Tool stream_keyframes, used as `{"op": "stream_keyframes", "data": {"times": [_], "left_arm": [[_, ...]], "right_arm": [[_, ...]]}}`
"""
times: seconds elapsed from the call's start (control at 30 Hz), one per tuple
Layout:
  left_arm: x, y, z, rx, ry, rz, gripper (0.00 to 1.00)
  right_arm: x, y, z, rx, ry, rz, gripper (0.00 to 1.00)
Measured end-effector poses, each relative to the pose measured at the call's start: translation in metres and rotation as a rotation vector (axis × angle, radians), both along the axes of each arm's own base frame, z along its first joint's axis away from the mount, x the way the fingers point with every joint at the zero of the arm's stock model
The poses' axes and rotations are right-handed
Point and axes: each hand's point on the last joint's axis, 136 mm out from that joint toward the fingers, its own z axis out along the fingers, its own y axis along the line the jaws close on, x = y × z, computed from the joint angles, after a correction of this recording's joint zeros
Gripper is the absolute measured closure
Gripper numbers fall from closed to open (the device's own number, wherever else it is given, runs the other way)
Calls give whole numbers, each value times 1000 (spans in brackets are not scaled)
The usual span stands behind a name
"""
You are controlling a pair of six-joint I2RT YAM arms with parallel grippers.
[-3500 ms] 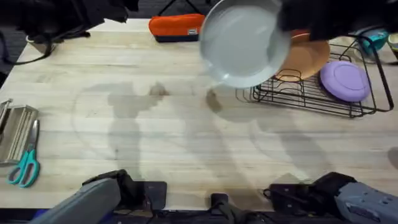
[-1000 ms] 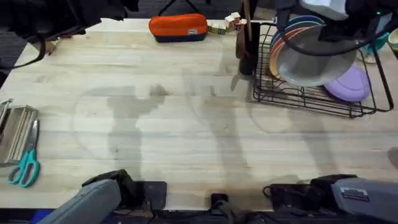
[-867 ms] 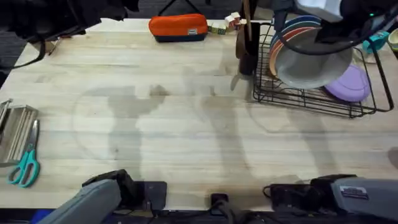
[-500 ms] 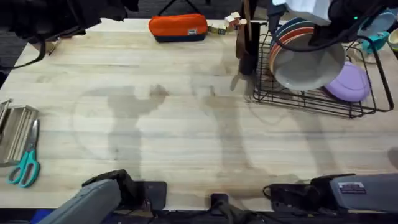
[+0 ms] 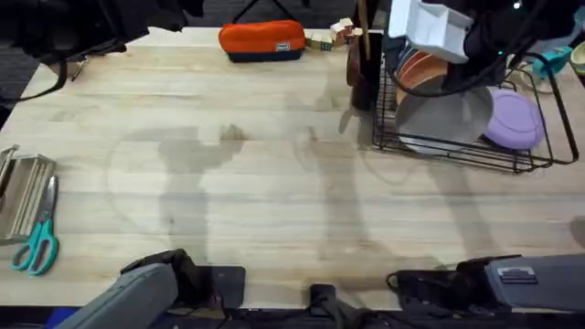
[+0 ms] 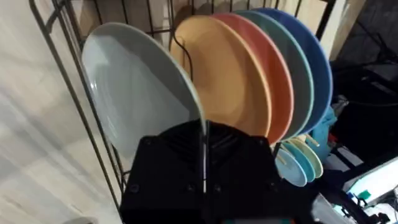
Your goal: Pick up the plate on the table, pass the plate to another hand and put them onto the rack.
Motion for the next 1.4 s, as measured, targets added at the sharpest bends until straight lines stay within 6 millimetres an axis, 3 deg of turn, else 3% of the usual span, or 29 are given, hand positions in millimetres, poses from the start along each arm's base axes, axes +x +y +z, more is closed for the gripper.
{"op": "stream_keyframes", "data": {"times": [0.53, 0.67, 0.8, 1.07, 1.23, 1.4], "left_arm": [[0, 0, 0, 0, 0, 0, 8], [0, 0, 0, 0, 0, 0, 8], [0, 0, 0, 0, 0, 0, 8], [0, 0, 0, 0, 0, 0, 8], [0, 0, 0, 0, 0, 0, 8], [0, 0, 0, 0, 0, 0, 8]], "right_arm": [[7, 1, 2, 3, -32, 0, 972], [22, 2, 19, 15, -131, -1, 971], [28, 3, 49, 28, -254, -2, 971], [17, 1, 78, 52, -336, -34, 969], [14, 0, 81, 58, -342, -44, 968], [-1, -1, 72, 51, -275, -47, 969]]}}
